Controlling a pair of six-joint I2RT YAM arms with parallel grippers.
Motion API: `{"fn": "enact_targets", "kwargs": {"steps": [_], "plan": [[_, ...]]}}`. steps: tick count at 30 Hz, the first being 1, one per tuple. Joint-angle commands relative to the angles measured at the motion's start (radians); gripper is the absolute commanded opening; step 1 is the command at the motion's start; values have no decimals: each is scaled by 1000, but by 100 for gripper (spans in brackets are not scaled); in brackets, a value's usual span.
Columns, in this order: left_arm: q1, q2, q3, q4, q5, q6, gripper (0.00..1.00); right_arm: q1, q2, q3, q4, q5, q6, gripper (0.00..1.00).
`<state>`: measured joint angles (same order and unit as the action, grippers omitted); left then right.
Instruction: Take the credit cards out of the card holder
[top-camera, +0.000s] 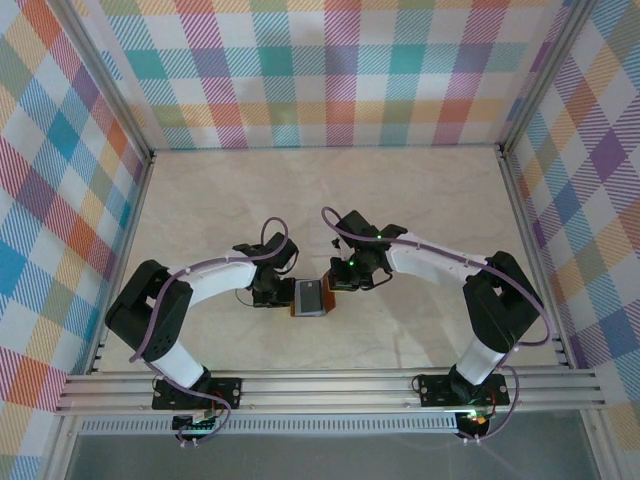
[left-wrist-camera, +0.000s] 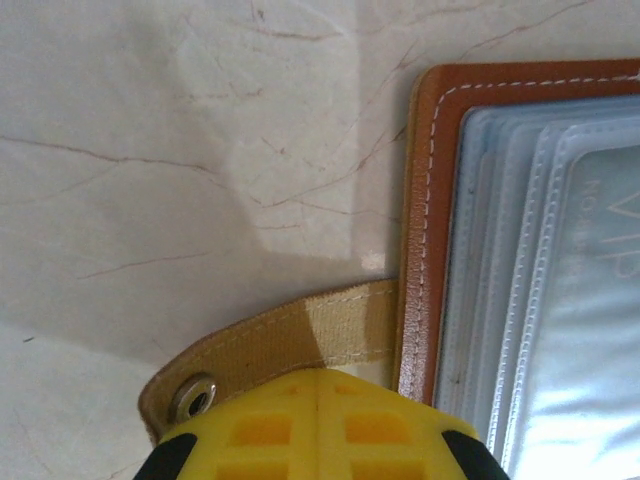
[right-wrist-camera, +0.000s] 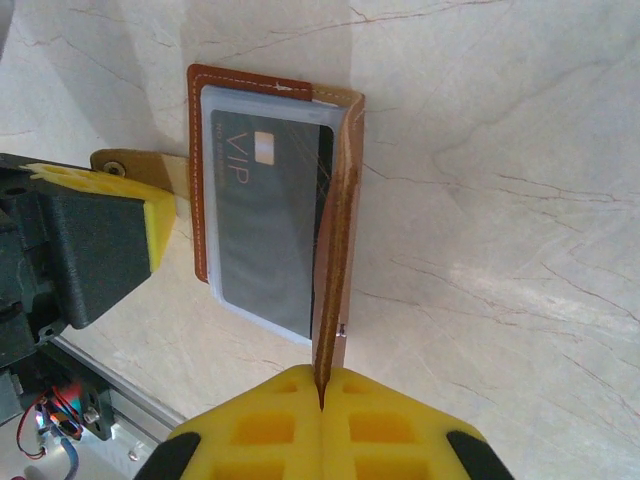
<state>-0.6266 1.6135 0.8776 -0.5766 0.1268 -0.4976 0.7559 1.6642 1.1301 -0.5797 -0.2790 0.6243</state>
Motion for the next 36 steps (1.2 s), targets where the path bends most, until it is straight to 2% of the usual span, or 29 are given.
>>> {"fn": "enact_targets", "kwargs": {"steps": [1, 8, 18, 21, 29, 36], "plan": [[-5, 46, -8, 45, 31, 1, 0, 2, -43, -38, 78, -61, 33, 2], [-5, 79, -11, 73, 63, 7, 0, 2, -66, -120, 300, -176, 137, 1], [-6, 75, -53, 133, 114, -9, 0, 1, 38, -152, 560, -317, 247, 0], [-7, 66, -63, 145, 120, -14, 0, 2, 46, -165, 576, -325, 248, 0], [-5, -77, -49, 59, 28, -42, 0, 2, 55, -153, 400, -231, 174, 0], [-9, -107, 10, 54, 87, -76, 0, 1, 65, -143, 380, -238, 151, 0]]}}
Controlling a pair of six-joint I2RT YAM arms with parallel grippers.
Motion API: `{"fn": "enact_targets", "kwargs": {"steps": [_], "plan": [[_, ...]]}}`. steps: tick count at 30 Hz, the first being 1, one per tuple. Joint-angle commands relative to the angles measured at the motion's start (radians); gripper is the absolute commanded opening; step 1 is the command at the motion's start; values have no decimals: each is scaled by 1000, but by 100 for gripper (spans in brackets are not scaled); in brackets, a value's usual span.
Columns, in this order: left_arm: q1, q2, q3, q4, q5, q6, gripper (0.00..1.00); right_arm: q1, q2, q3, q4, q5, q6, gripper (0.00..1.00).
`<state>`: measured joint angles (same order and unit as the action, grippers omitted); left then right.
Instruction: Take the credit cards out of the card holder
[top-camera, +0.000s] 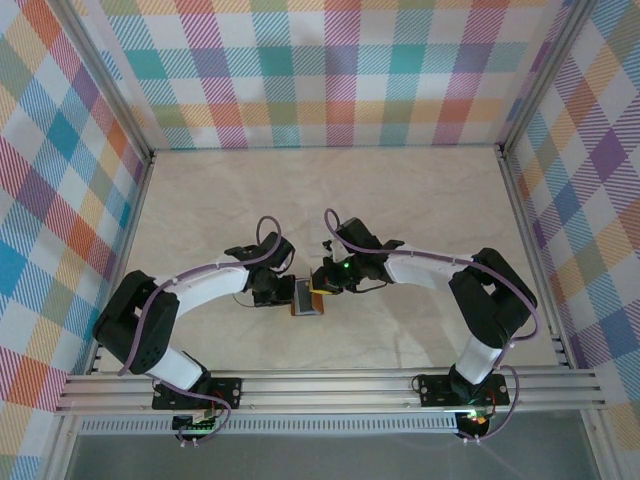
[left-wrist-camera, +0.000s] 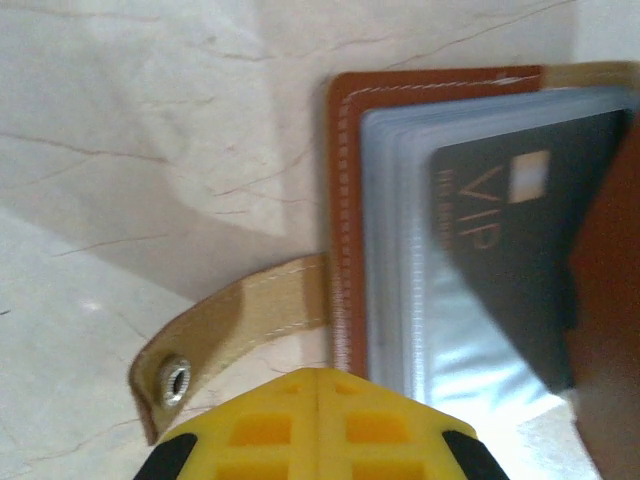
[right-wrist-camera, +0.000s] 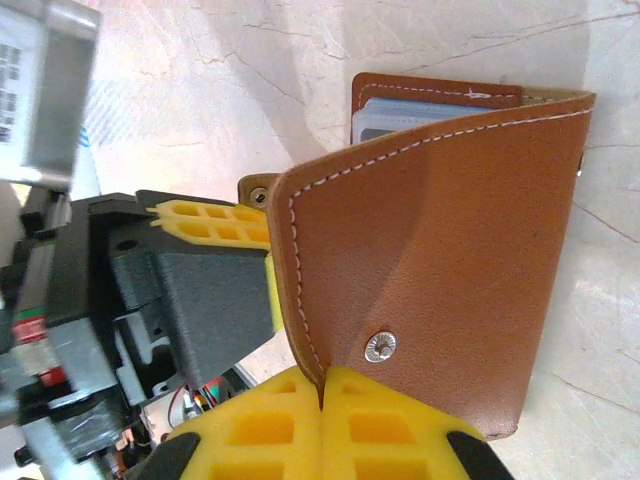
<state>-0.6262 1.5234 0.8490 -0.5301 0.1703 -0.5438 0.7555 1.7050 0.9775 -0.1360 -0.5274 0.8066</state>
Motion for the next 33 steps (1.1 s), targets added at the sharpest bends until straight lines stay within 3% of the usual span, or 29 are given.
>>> {"fn": "enact_targets", "kwargs": {"steps": [1, 12, 16, 19, 23, 28, 33], "plan": [[-13, -13, 46, 15, 55, -36, 0, 0, 25, 10, -65, 10, -31, 0], [-32, 120, 74, 100, 110, -48, 1, 1, 4, 24, -81, 6, -29, 0], [-32, 160, 80, 42, 34, -22, 0, 0, -8, 28, -118, 35, -45, 1], [-32, 141, 59, 26, 4, -16, 0, 1, -27, 40, -221, 132, -85, 14], [-32, 120, 36, 24, -2, -17, 0, 1, -49, 50, -377, 352, -142, 36], [-32, 109, 25, 22, -7, -17, 0, -5, -47, 22, -447, 564, -197, 47], [-32, 92, 43, 1, -13, -14, 0, -7, 8, -16, -395, 583, -211, 57]]}}
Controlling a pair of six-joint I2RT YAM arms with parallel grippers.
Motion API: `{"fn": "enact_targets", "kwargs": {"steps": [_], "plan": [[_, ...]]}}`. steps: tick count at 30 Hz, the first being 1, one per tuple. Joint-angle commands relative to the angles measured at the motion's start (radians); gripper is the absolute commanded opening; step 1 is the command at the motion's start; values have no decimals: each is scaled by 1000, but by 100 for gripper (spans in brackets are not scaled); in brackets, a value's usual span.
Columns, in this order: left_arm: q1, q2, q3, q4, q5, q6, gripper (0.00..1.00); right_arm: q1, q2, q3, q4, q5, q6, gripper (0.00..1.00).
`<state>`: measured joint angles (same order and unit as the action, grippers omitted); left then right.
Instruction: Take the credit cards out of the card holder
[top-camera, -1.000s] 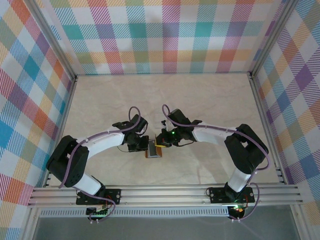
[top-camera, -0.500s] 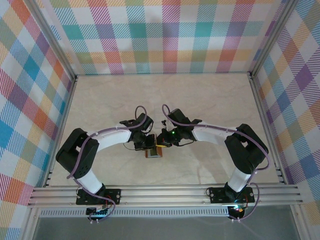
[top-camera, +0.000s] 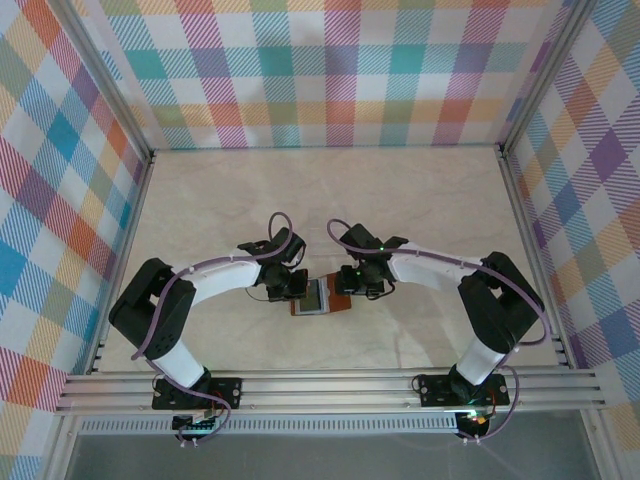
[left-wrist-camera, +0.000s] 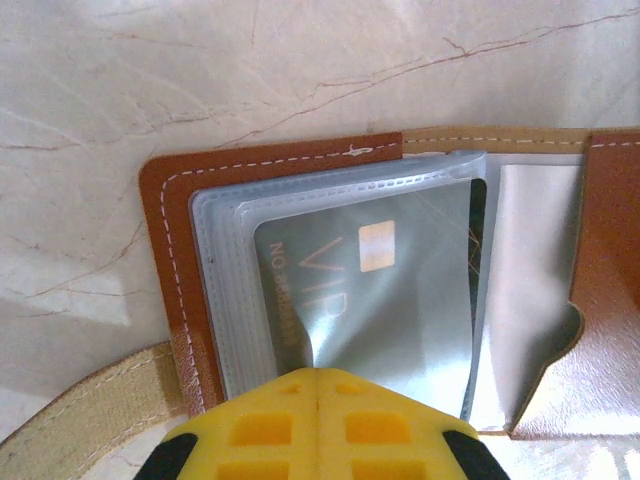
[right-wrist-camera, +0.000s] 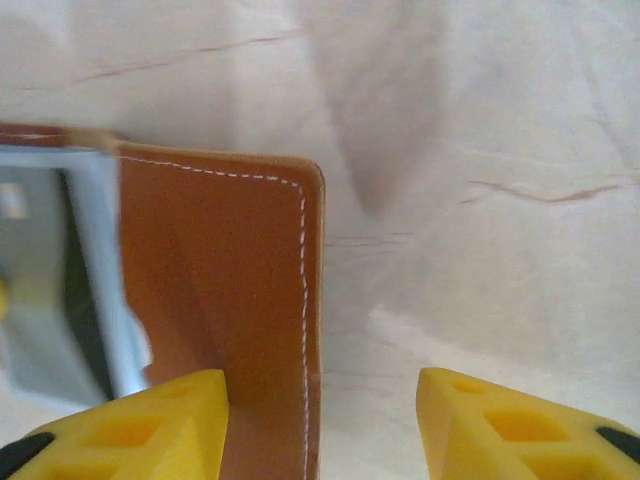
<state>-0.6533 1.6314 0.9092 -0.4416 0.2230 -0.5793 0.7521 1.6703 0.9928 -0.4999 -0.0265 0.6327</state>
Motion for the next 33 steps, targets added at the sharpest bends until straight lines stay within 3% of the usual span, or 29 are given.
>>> {"fn": "enact_targets", "kwargs": {"steps": [1, 9, 17, 27, 33], "plan": [[-5, -22, -12, -93, -67, 22, 0, -4, 50, -34, -24, 77, -33, 58], [-5, -72, 17, -130, -77, 22, 0, -3, -9, -29, -61, 77, -31, 63], [-3, -91, 36, -143, -86, 20, 1, -2, -122, 19, -110, -3, -44, 62], [18, -90, 16, -111, -42, 18, 1, 0, -152, 82, -19, -230, -13, 34], [24, -94, 11, -114, -48, 18, 1, 0, -95, 95, 87, -359, 40, 26]]}}
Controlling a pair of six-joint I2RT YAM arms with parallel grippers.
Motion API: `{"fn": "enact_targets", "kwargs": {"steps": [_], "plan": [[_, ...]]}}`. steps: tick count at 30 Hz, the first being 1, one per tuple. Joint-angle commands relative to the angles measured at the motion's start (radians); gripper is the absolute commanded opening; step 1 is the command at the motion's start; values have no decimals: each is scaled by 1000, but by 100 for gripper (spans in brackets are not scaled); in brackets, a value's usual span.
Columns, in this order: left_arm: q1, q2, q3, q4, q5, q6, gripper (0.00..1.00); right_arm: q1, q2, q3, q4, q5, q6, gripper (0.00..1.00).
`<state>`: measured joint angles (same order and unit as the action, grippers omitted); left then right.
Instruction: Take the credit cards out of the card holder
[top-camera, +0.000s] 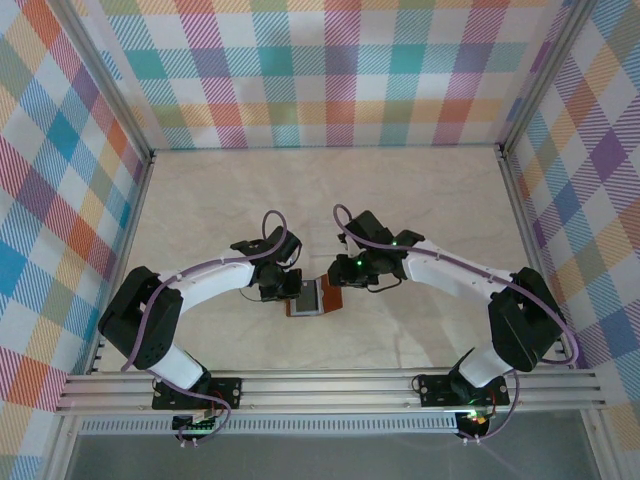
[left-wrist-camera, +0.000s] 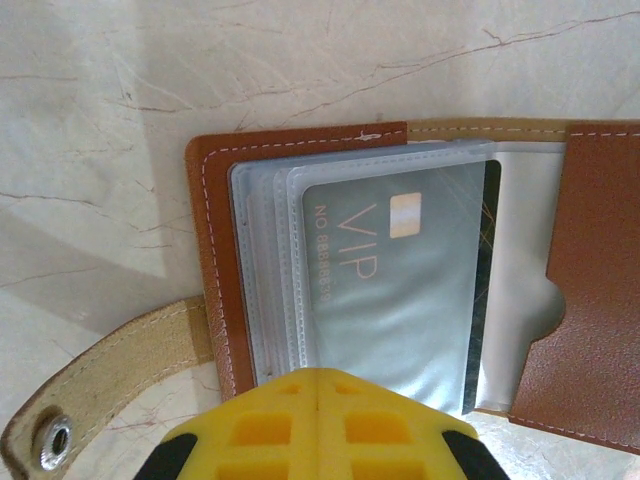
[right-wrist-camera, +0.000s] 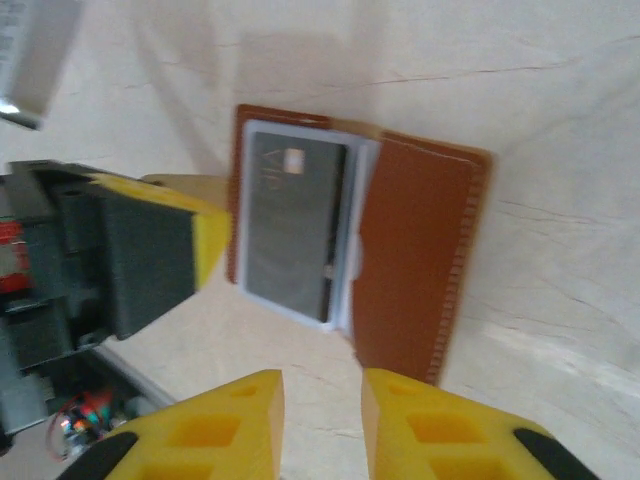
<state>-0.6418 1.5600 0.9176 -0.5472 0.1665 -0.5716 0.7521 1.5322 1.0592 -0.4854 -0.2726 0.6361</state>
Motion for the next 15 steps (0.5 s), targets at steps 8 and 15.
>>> {"fn": "enact_targets", "kwargs": {"steps": [8, 15], "plan": [[14, 28, 7, 24, 34, 20, 0, -3, 203, 13, 164, -154, 56, 20], [16, 55, 27, -5, 10, 45, 0, -18, 244, -83, 276, -152, 72, 18]]}}
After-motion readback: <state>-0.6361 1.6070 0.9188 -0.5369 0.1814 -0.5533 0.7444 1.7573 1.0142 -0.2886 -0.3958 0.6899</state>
